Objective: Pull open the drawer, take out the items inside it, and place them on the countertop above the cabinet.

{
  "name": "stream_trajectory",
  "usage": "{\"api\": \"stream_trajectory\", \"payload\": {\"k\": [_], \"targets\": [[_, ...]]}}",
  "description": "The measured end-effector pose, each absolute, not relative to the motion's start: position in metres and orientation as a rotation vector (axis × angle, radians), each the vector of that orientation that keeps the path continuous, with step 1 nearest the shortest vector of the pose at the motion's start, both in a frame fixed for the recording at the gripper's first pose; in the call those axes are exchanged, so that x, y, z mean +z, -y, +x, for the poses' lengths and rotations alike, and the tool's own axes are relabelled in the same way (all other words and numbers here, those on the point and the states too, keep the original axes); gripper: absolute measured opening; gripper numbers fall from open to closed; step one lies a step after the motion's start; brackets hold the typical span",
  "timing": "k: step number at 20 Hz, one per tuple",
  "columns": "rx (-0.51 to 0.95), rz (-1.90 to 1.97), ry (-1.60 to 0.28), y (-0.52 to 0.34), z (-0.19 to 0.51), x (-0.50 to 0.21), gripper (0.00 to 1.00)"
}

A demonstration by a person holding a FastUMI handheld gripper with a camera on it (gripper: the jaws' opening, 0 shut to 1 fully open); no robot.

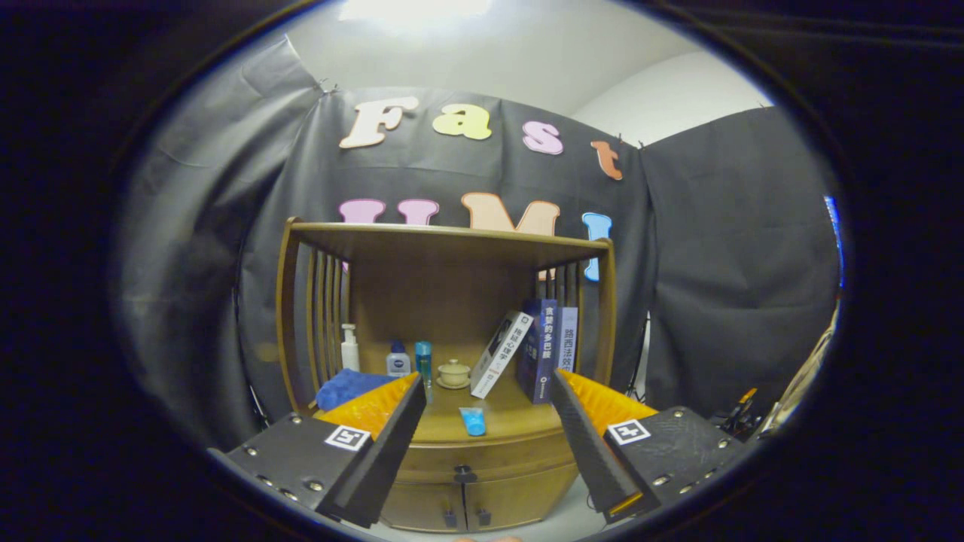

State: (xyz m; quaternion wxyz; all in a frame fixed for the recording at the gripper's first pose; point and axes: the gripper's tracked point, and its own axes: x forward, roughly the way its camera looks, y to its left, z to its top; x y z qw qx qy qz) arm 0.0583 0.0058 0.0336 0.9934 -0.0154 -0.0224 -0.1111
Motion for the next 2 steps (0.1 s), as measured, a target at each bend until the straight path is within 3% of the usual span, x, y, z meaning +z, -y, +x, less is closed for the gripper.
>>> {"api": "stream_trajectory", "payload": {"k": [2], "targets": [[-0.258,-0.053,0.026,0.0076,0.0499,0.0276,0.99]]}}
